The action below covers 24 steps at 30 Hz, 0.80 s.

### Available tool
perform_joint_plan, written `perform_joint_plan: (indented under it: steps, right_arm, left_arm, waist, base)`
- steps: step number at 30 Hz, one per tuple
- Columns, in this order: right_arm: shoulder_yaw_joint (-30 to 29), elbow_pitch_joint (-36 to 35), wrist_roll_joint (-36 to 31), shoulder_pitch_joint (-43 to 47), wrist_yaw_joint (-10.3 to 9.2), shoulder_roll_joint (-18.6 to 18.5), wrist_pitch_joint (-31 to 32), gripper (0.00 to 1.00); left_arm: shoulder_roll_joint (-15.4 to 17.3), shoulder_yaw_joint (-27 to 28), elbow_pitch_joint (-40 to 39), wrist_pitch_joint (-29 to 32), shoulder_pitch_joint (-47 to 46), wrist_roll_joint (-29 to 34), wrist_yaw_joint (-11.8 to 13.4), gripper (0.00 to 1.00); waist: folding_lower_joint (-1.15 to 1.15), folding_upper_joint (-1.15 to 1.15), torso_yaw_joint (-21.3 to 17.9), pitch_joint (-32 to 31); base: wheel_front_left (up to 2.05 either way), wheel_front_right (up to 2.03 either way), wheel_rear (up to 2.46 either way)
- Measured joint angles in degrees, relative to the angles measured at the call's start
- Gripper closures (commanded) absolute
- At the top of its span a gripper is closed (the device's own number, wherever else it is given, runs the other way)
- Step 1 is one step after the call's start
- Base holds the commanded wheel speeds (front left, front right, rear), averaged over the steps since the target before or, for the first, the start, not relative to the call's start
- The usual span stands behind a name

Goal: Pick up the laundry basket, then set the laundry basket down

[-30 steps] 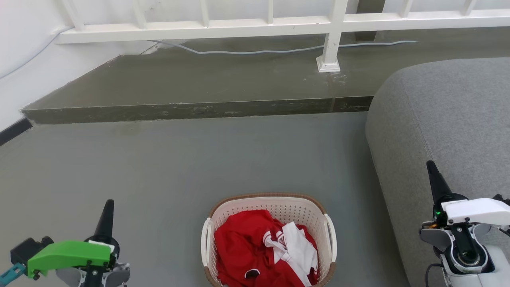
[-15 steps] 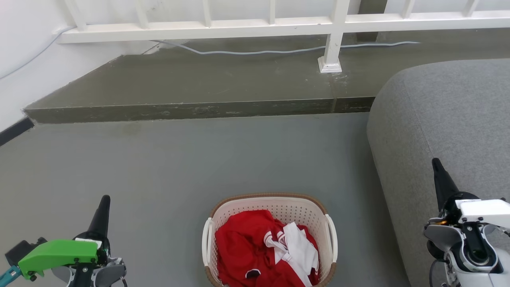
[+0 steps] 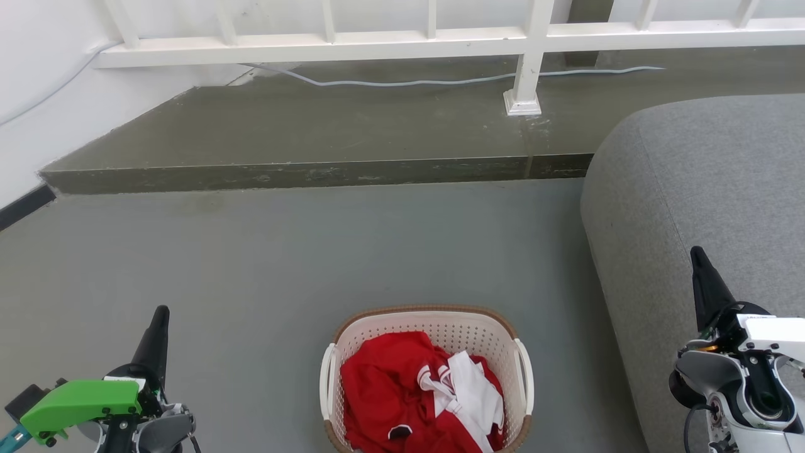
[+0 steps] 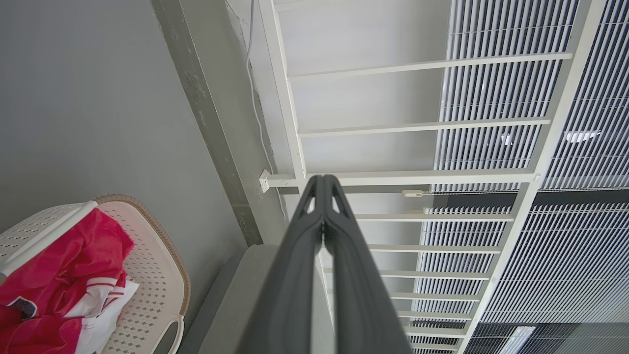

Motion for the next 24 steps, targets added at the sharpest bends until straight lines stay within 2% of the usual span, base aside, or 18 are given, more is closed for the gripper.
perform_joint_plan:
  steps: [24]
  right_arm:
    - [0.0, -0.1, 0.0, 0.0, 0.08, 0.0, 0.0, 1.0]
  left_arm:
    - [0.0, 0.0, 0.0, 0.0, 0.0, 0.0, 0.0, 1.0]
  waist:
    - [0.0, 0.0, 0.0, 0.0]
  base:
    - [0.0, 0.0, 0.0]
